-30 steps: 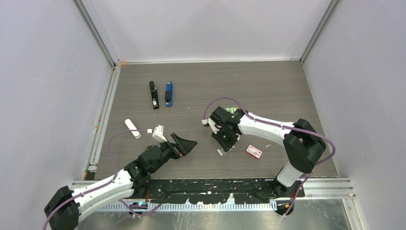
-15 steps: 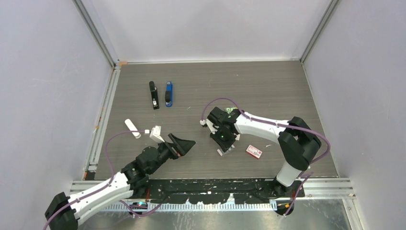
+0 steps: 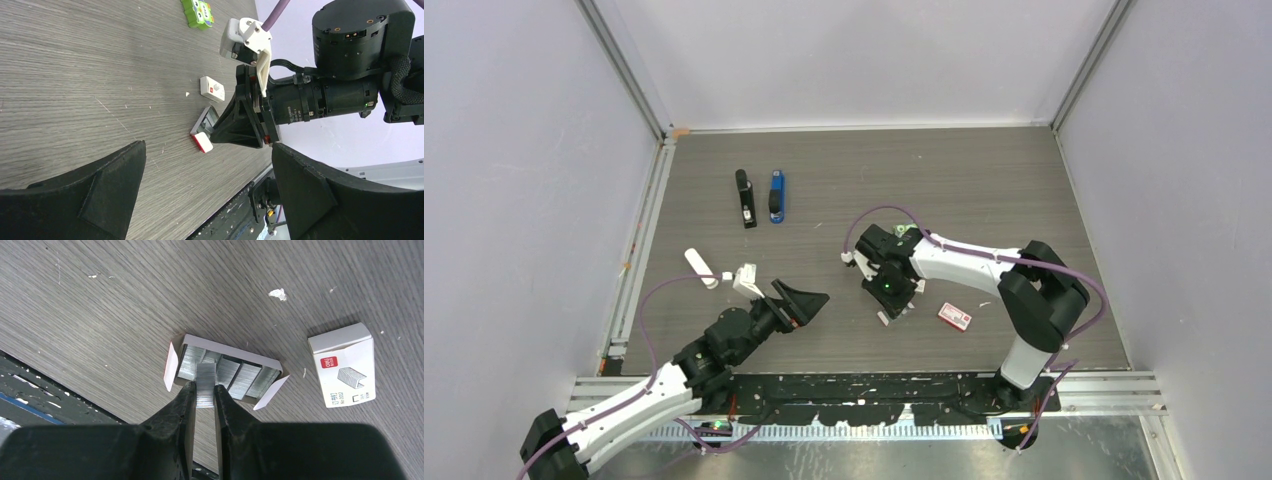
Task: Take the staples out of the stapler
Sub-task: Place the staple in the staple box.
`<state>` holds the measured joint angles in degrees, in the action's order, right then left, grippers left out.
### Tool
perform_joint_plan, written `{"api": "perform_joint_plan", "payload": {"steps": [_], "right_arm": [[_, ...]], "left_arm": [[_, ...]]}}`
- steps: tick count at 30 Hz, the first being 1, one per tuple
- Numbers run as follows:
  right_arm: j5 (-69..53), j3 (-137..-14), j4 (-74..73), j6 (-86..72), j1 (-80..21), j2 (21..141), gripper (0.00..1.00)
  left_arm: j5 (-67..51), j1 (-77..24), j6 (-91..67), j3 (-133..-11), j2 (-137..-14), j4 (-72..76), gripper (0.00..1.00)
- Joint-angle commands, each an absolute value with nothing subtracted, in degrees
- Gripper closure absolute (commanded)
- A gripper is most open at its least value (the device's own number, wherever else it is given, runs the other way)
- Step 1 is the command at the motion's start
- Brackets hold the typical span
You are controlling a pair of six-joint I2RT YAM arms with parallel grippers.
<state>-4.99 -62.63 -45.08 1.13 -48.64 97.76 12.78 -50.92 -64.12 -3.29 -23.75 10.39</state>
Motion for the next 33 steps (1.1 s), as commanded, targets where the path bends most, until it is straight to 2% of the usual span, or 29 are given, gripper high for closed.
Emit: {"api": "perform_joint_plan", "payload": {"steps": [1,33], "right_arm": [[-5.09,-65.13,-44.55,0.35,-48.96,97.78,0.77],[-5.93,-65.13,-44.3,0.16,-49.31,99.18,0.72]], "left_arm": [[13.97,-50.71,-63.42,-2.9,-24.09,11.28,0.02],[14.34,-50.72,-63.43,-2.9,-23.95,11.43,0.02]]}}
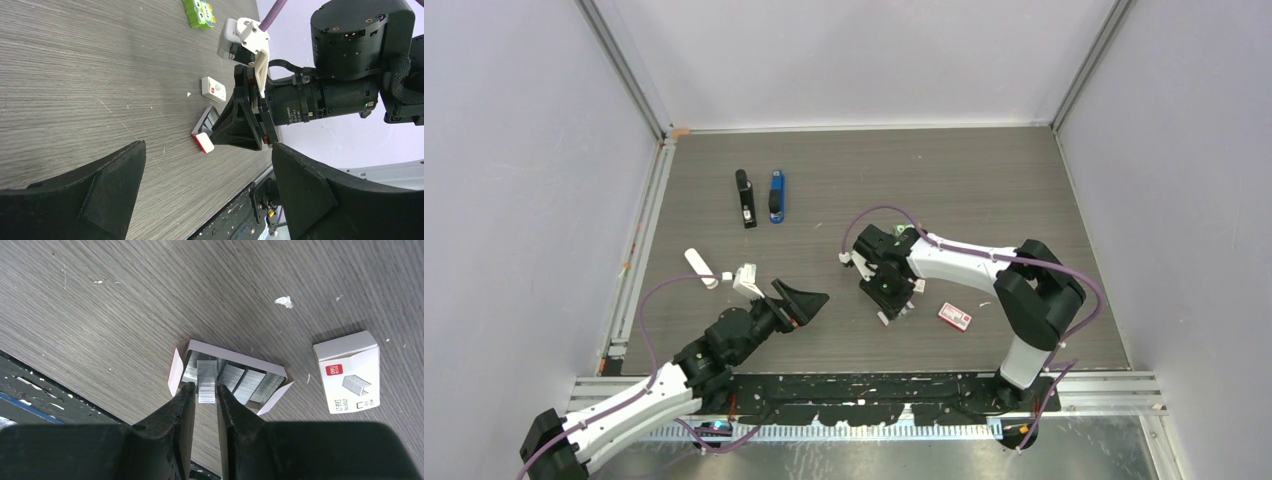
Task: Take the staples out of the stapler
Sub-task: Place the staple in the staple box.
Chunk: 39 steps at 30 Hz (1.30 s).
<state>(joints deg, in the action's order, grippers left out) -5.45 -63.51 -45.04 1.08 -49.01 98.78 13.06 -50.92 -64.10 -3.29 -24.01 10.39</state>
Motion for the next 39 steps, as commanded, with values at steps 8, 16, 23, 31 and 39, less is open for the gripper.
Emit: {"api": "perform_joint_plan", "payload": {"steps": [8,16,23,31,39], "right_arm": [[-6.11,-65.17,-44.3,0.13,-49.31,98.8,0.73],[-5.89,-65.67,-44.52,0.12,-49.28,99.2,0.78],[-6.23,-65.96,-44.52,0.09,-49.26,99.24,0.79],[-6.42,-66.39,-44.3,-1.47,-49.22,100.25,0.8],[-6.33,-66.51,-44.25,-1.67,-49.2,100.39,0.76]], "left_arm": [[14.24,-50.71,-63.39,-2.9,-23.86,11.43,0.02],[14.06,-50.71,-63.54,-2.86,-23.93,11.51,0.02],[14.06,-50.72,-63.56,-2.75,-23.9,11.43,0.02],[14.06,-50.72,-63.71,-2.73,-24.16,11.6,0.02],[13.97,-50.71,-63.7,-2.77,-23.95,11.49,0.02]]}}
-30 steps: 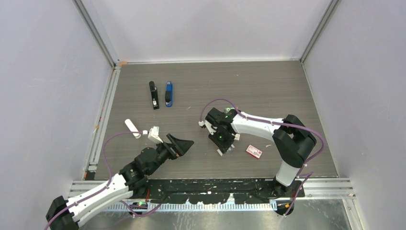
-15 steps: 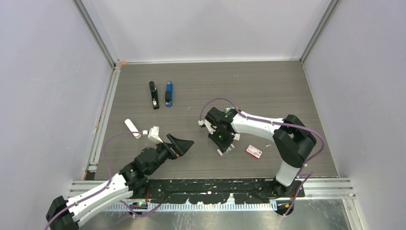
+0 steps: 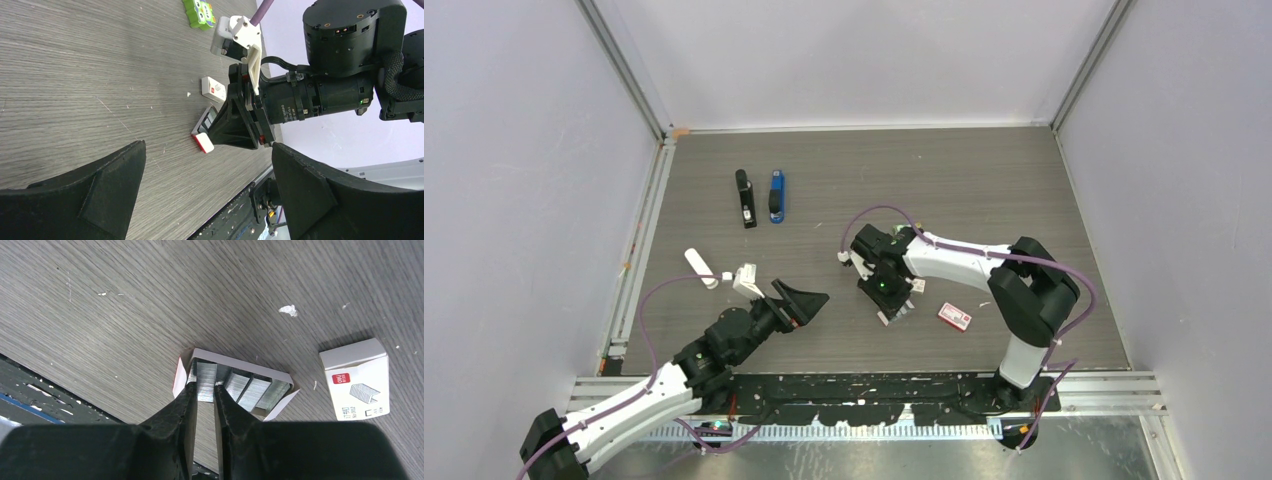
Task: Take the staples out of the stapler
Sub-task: Place the staple in the staple box, then adjust the staple box at the center of the board.
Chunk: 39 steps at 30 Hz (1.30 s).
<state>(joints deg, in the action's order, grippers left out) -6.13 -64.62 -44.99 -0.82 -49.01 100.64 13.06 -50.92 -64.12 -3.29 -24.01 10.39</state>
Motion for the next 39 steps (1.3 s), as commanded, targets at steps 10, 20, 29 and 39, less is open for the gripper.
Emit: {"api": "perform_joint_plan", "payload": {"steps": [10,20,29,39], "right_arm": [[-6.42,-66.64,-44.51,-1.19,-49.17,97.86,0.72],[-26.61,-64.34,-48.12,10.01,-39.51,82.6,0.71],[-45.52,-52.81,-46.12,18.29,-12.17,57.32,0.53],[-39.59,-55.19,-51.09,20.81,-4.71,61.63,0.78]], "left_arm": [[13.48,-50.71,-63.53,-2.73,-23.82,11.66,0.02],[8.31,-50.71,-55.91,-4.52,-25.56,12.39,0.06],[12.05,-63.71,-25.65,-23.25,-51.34,5.42,0.08],[5.32,-67.66,-0.33,-39.36,-78.97,7.94,0.04]]}}
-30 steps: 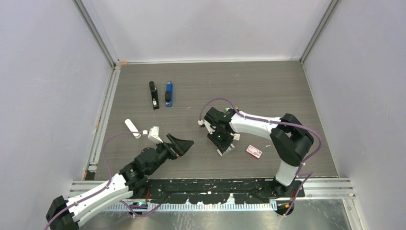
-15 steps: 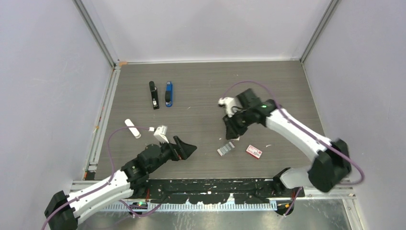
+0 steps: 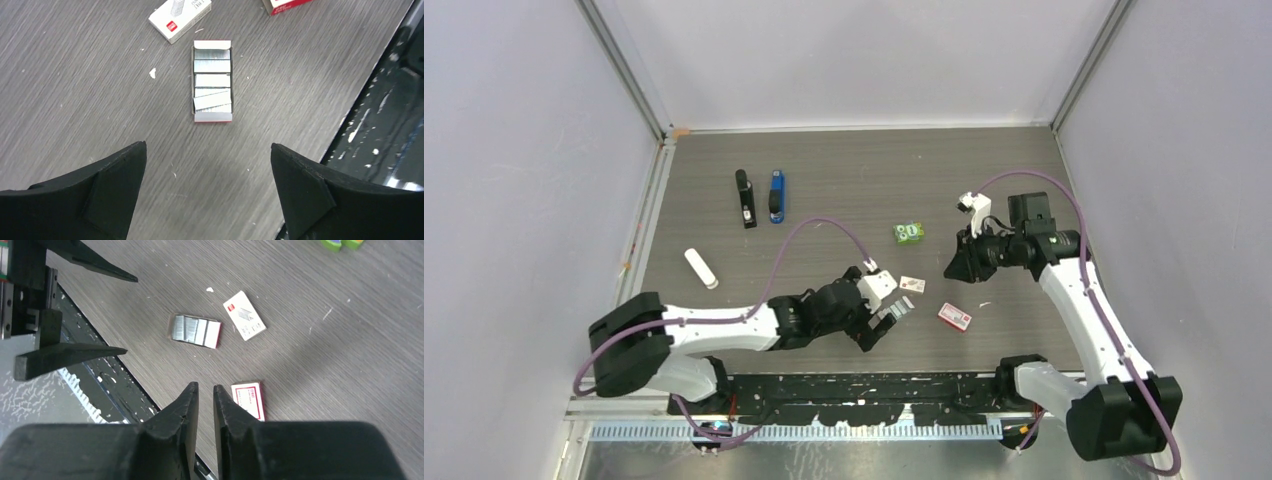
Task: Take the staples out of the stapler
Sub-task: Adjust the staple box at the center of the board.
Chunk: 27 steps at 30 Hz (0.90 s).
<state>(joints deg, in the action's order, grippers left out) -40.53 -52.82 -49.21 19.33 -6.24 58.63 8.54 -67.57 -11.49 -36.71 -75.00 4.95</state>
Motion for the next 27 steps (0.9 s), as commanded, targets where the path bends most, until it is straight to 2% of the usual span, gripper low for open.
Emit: {"api": "perform_joint_plan", "payload": {"steps": [1,9,15,27], "right_arm": [[-39.25,-55.15,-51.08,20.71,-4.68,62.75,0.8],[-41.4,-55.72,-52.12,22.23,-7.04,70.38,0.84],[-35.38,-57.31,-50.27,20.05,-15.74,77.77,0.84],[-38.67,-63.2,-51.9,15.01,-18.2,95.75,0.82]], "left_arm": [[4.94,-67.59,0.52,-39.49,-80.44,9.78,0.04],[3.23,-66.35,-2.36,-45.99,-94.63,12.51,0.12],[4.17,-64.88,-6.15,-42.25,-95.84,19.52,0.13],[1.62,-63.75,-10.02,-38.65,-98.03,24.96,0.22]]}}
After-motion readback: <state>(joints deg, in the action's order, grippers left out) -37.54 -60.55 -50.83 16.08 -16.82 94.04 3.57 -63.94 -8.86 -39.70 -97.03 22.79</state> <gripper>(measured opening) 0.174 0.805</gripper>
